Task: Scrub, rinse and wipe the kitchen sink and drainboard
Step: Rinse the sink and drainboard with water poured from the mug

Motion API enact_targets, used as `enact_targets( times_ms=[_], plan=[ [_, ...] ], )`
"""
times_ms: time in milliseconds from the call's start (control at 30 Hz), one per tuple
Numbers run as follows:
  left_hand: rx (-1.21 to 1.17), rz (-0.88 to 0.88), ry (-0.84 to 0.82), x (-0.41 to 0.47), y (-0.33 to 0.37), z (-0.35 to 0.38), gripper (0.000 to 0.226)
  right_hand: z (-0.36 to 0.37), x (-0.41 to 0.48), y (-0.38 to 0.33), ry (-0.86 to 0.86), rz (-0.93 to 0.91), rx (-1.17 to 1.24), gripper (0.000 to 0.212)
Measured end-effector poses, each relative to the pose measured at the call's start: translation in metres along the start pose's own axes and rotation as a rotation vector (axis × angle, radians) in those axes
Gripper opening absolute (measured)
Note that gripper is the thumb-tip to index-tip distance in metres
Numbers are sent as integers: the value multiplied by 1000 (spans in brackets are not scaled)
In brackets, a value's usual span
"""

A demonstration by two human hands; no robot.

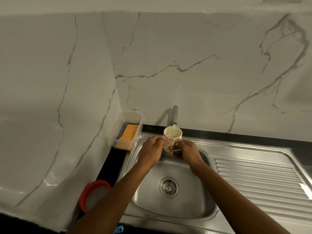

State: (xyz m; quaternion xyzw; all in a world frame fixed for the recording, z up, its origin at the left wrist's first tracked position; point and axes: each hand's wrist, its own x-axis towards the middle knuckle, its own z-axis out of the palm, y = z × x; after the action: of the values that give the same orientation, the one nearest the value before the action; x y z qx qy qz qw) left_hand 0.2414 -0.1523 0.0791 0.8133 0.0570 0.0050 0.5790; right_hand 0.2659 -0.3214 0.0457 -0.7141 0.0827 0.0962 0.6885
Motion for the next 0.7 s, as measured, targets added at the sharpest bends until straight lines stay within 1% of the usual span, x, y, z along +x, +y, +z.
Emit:
enact_targets(
  times_ms=[200,300,400,567,700],
  plan=[
    [4,11,3,1,1,-1,62,-2,2,-2,19,-1,26,33],
    [6,11,6,3,-1,0,59,-2,1,-5,22,0,34,31],
    [-5,16,0,2,2,1,62,-3,2,-4,24,-1,25,32],
    [-10,24,-17,-1,7,3,51,-5,4,0,30,16,23,34],
    [-20,29,-18,0,9,5,50,-5,6,0,32,17,14,34]
  ],
)
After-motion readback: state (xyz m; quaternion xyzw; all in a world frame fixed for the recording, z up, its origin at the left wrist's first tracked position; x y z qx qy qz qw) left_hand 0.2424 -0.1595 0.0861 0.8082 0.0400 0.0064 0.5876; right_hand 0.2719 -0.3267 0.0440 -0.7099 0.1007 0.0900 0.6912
